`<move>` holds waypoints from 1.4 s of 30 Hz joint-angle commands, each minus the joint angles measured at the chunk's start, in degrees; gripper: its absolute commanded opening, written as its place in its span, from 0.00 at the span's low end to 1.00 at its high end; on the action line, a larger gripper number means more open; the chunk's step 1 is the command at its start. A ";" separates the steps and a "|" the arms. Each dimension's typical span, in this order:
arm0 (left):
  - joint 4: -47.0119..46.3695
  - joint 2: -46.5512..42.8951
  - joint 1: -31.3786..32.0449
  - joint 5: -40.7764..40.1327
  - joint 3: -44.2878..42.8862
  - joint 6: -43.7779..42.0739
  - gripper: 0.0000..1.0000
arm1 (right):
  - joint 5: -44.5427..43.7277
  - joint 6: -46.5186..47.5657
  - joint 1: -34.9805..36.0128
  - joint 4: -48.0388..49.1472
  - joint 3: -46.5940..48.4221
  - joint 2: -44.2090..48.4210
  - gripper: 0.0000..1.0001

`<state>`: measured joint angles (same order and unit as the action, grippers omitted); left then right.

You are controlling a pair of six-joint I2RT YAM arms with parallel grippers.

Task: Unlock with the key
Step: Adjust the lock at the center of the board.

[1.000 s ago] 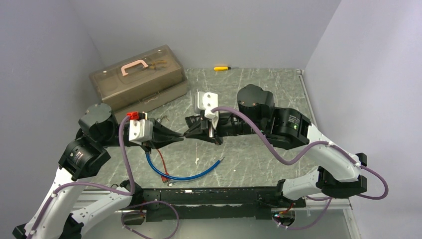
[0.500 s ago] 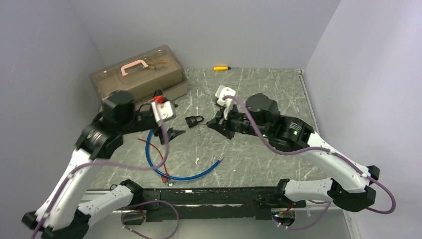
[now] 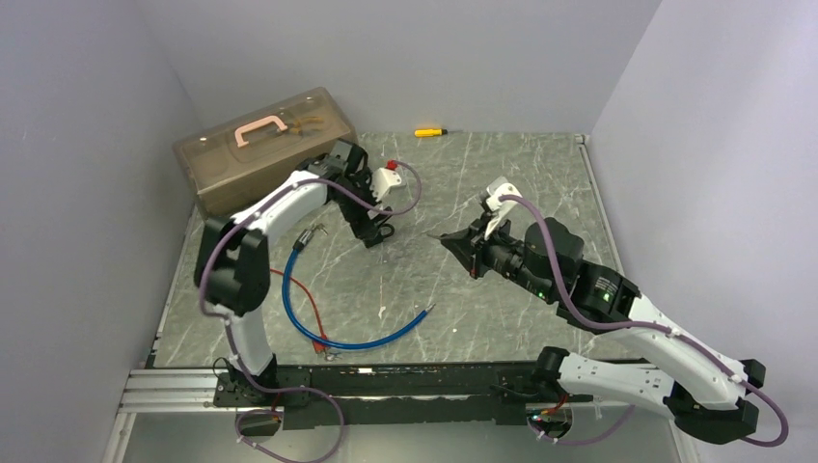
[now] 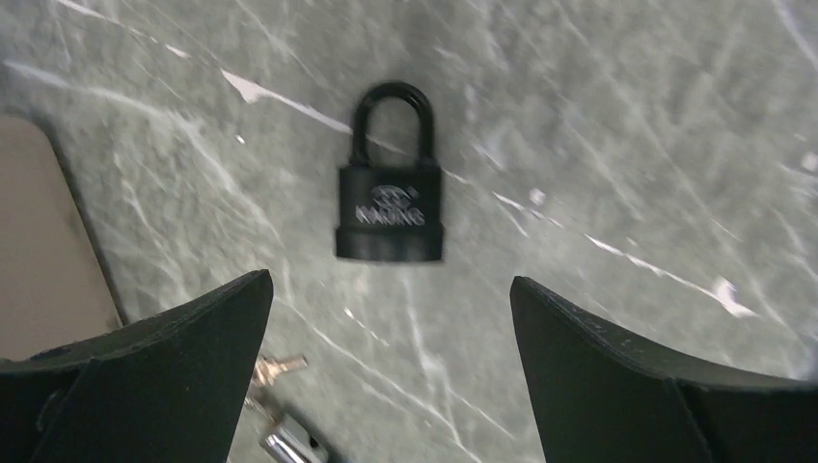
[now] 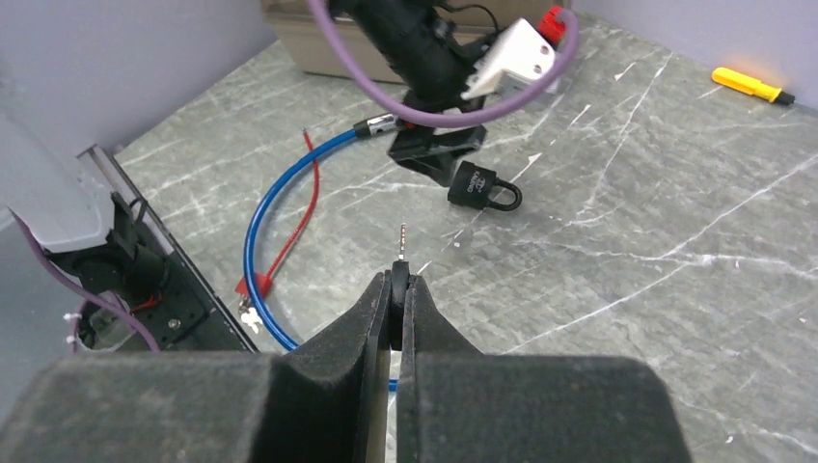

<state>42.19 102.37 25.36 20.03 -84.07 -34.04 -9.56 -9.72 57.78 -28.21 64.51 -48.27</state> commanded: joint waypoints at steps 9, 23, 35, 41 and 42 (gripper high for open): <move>-7.90 13.10 -2.55 -2.35 -7.99 3.24 0.96 | -2.50 -2.41 -0.34 8.18 -3.57 4.10 0.00; -23.37 10.44 -3.06 -17.87 5.60 1.07 0.63 | -0.15 -3.11 -0.30 11.08 -4.52 2.69 0.00; -23.22 1.21 4.79 -8.15 16.53 -5.05 0.63 | 0.10 -3.69 -0.29 11.06 -4.97 2.92 0.00; -19.54 0.43 6.30 -5.62 15.19 -4.61 0.63 | -0.10 -3.73 -0.36 10.83 -5.27 3.81 0.00; -18.21 0.76 6.06 -6.02 14.39 -4.46 0.63 | -0.10 -3.73 -0.33 10.66 -5.27 4.06 0.00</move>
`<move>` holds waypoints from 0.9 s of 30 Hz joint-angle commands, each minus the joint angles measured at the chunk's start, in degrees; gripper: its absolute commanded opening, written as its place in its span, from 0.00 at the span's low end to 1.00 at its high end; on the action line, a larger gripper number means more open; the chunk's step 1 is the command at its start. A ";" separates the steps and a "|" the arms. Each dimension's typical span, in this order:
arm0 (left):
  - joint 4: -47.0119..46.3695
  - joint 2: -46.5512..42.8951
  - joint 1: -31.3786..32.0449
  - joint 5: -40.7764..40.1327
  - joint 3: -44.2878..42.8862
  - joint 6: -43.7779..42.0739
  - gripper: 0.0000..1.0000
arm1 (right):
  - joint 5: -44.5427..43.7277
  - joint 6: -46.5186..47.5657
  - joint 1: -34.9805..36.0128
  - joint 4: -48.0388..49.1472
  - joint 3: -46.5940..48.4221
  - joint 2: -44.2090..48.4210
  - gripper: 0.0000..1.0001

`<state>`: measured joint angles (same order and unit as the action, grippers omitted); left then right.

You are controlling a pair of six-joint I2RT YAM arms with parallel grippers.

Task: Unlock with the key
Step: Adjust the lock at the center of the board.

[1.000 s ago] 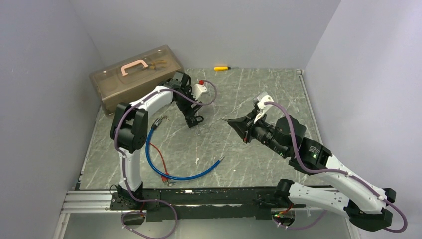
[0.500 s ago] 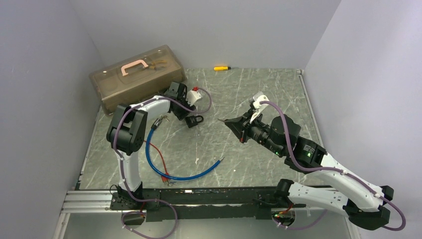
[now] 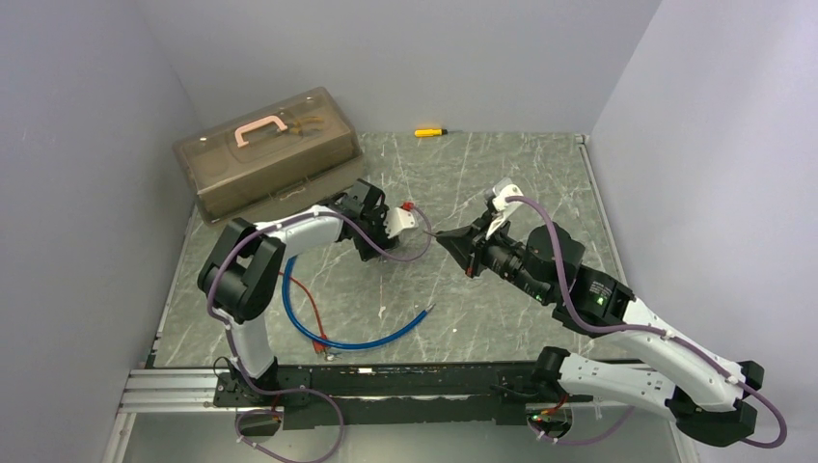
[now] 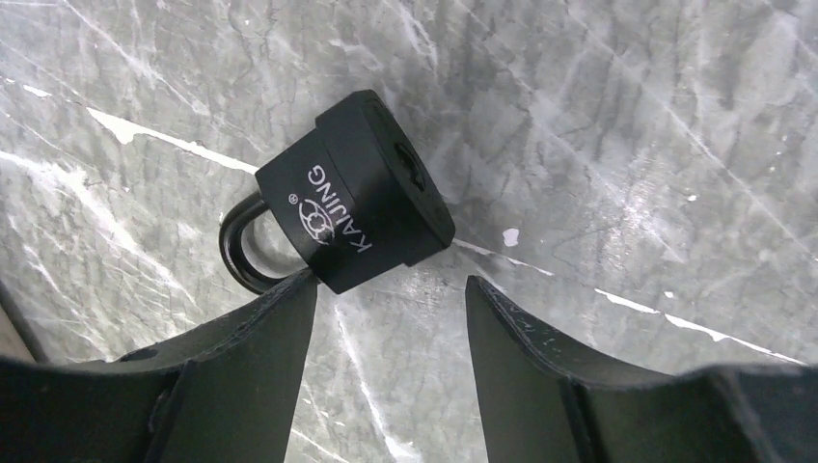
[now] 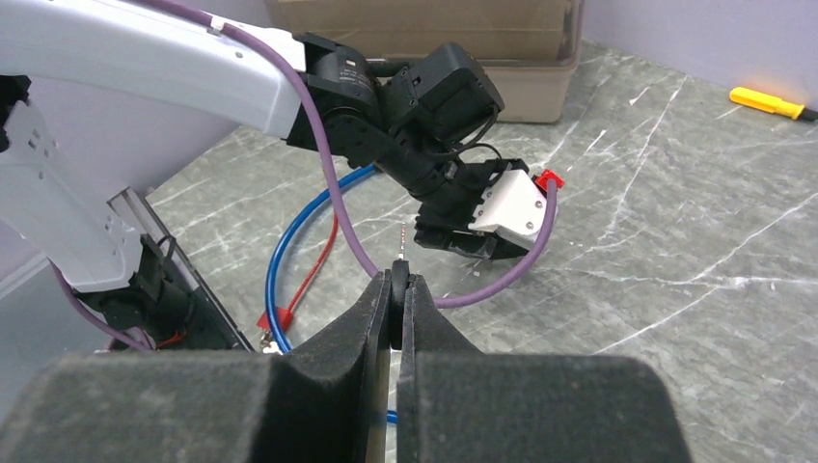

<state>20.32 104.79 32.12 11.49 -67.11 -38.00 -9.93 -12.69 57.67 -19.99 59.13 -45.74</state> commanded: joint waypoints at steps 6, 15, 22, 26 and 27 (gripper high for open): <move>9.79 -5.38 -3.18 4.08 -3.39 -7.05 0.71 | -0.28 -0.48 -0.25 0.74 0.19 3.11 0.00; 9.36 -7.39 -5.74 14.56 -5.08 -25.99 0.98 | -1.89 0.30 -0.27 0.36 0.43 5.32 0.00; 16.75 -4.47 -6.54 24.06 -7.18 -50.99 0.99 | -1.89 -0.01 -0.28 0.85 0.45 6.77 0.00; 19.65 0.36 -6.38 25.12 -11.74 -56.87 0.99 | -1.85 0.58 -0.28 0.16 1.08 6.56 0.00; 22.31 2.14 -6.37 25.00 -13.74 -58.47 0.99 | -1.89 0.85 -0.26 0.04 1.34 6.47 0.00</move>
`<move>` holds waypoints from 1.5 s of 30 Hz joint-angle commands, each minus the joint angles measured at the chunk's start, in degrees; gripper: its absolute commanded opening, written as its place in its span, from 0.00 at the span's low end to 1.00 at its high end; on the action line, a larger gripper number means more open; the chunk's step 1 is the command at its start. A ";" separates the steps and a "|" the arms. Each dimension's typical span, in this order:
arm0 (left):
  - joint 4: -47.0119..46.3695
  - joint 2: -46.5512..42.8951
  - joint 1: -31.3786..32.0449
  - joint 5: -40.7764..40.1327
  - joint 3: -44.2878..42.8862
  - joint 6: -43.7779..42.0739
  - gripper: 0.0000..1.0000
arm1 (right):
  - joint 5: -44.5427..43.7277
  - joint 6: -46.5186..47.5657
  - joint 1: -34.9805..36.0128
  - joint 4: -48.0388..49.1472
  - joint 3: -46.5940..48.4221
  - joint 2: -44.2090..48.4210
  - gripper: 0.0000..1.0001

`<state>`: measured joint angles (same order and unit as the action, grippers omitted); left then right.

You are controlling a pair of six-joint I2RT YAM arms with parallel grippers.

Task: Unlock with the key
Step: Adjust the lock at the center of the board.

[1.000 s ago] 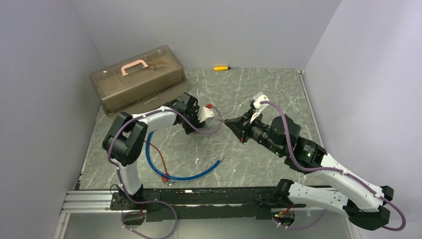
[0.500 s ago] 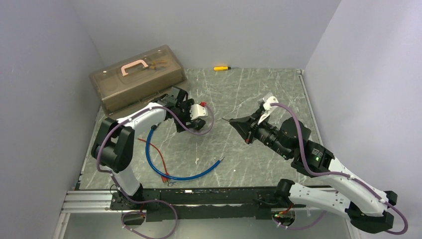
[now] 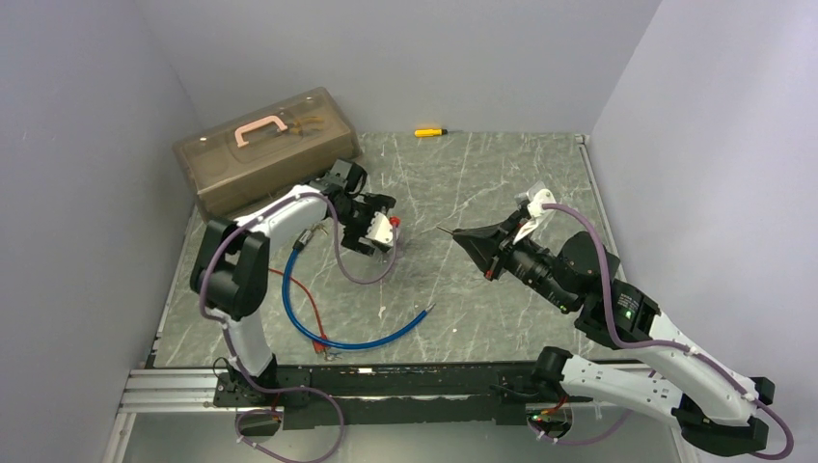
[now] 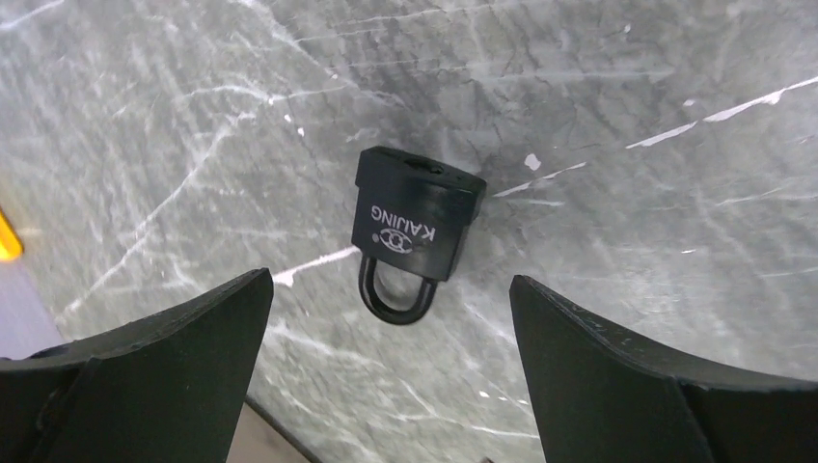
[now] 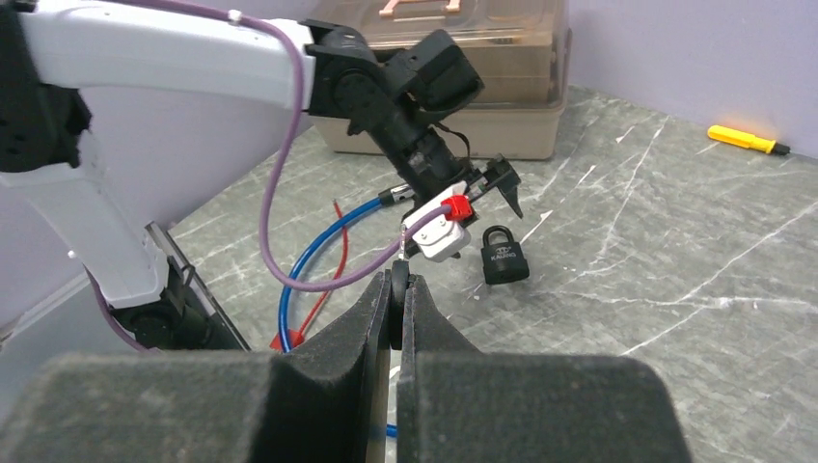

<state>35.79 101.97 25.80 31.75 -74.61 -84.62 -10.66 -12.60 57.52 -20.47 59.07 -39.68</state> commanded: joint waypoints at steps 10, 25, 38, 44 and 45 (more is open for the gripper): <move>23.66 20.11 1.34 4.22 -24.21 -15.71 0.99 | -2.36 2.70 -0.20 -0.90 4.45 0.32 0.00; 29.75 24.32 3.65 -1.77 -25.61 -14.59 0.83 | -2.93 4.07 -0.19 -3.08 7.88 0.41 0.00; 16.55 10.89 4.96 0.26 -8.86 -1.36 0.36 | -2.11 3.38 -0.19 -3.23 7.05 0.67 0.00; 13.89 3.52 10.21 4.76 -0.49 8.94 0.56 | -1.68 3.21 -0.16 -2.73 6.63 -0.06 0.00; 13.13 2.62 10.20 4.53 -0.42 9.80 0.67 | -1.70 3.08 -0.25 -2.71 6.53 -0.10 0.00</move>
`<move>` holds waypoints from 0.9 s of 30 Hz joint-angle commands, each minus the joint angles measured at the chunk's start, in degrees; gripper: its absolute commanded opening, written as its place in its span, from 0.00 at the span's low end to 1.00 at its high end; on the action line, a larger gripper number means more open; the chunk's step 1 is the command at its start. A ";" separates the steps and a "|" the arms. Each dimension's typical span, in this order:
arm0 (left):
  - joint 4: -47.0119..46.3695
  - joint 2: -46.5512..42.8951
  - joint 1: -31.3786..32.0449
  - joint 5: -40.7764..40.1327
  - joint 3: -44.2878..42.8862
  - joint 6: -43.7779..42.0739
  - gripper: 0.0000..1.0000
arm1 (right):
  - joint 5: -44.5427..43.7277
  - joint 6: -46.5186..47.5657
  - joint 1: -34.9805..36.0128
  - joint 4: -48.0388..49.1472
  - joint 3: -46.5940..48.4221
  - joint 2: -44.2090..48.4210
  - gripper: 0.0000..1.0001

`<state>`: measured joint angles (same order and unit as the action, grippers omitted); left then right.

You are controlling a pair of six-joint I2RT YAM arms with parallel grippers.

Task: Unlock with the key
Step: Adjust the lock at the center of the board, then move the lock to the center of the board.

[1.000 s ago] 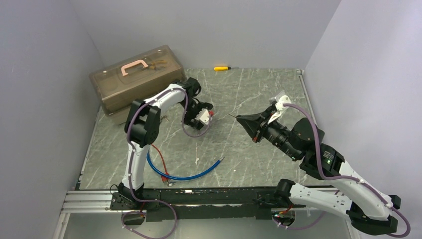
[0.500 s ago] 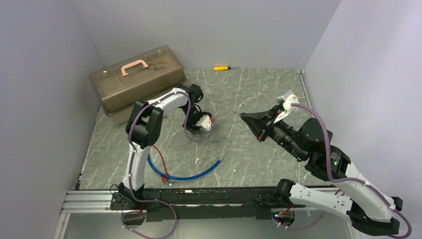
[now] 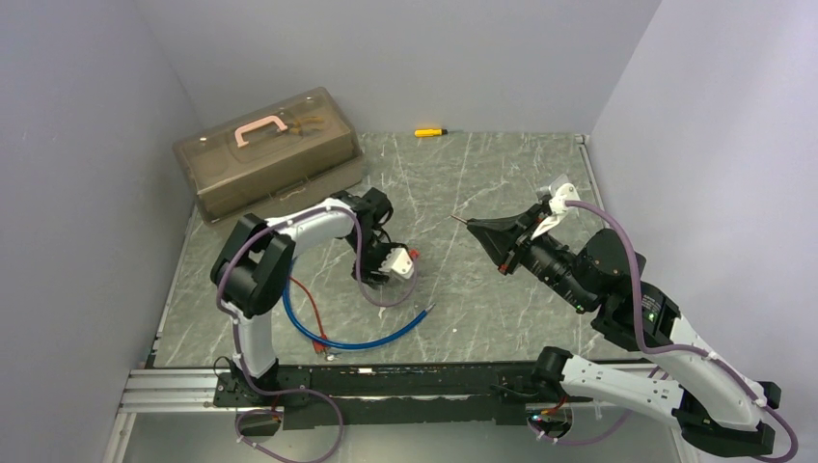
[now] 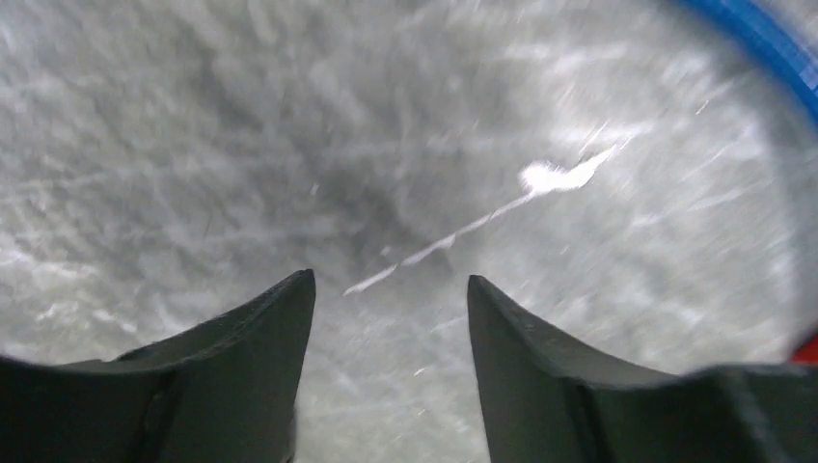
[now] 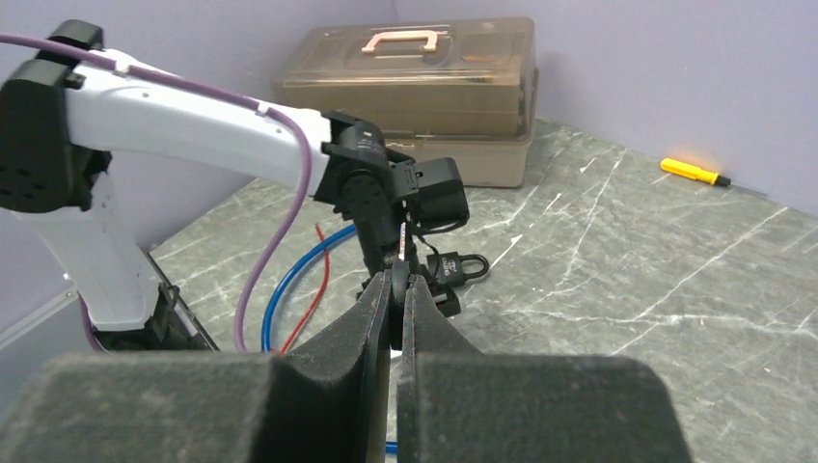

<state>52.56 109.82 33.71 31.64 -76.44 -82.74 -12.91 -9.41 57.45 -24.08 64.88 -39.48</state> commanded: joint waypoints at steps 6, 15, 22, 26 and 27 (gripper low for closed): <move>-4.97 -5.38 -3.73 -0.40 -6.77 4.52 0.85 | -0.29 -0.63 -0.17 0.50 0.52 -0.32 0.00; -15.17 0.17 -11.73 -10.00 -11.10 -2.77 0.79 | 0.01 -1.03 -0.23 1.26 0.05 -0.53 0.00; -27.70 -0.58 -11.41 -11.41 -1.48 -6.38 0.78 | 0.21 -1.33 -0.19 1.34 0.15 -0.24 0.00; -25.26 -0.51 -10.22 -10.56 0.15 -8.70 0.78 | 0.25 -1.30 -0.22 1.89 -0.08 -0.38 0.00; -25.09 -0.95 -9.76 -10.36 1.13 -9.31 0.79 | 0.36 -1.29 -0.17 2.12 -0.19 -0.46 0.00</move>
<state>29.21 110.50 22.74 20.23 -77.10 -88.23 -12.95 -10.13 57.41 -24.05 64.86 -40.07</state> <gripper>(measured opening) 0.783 0.059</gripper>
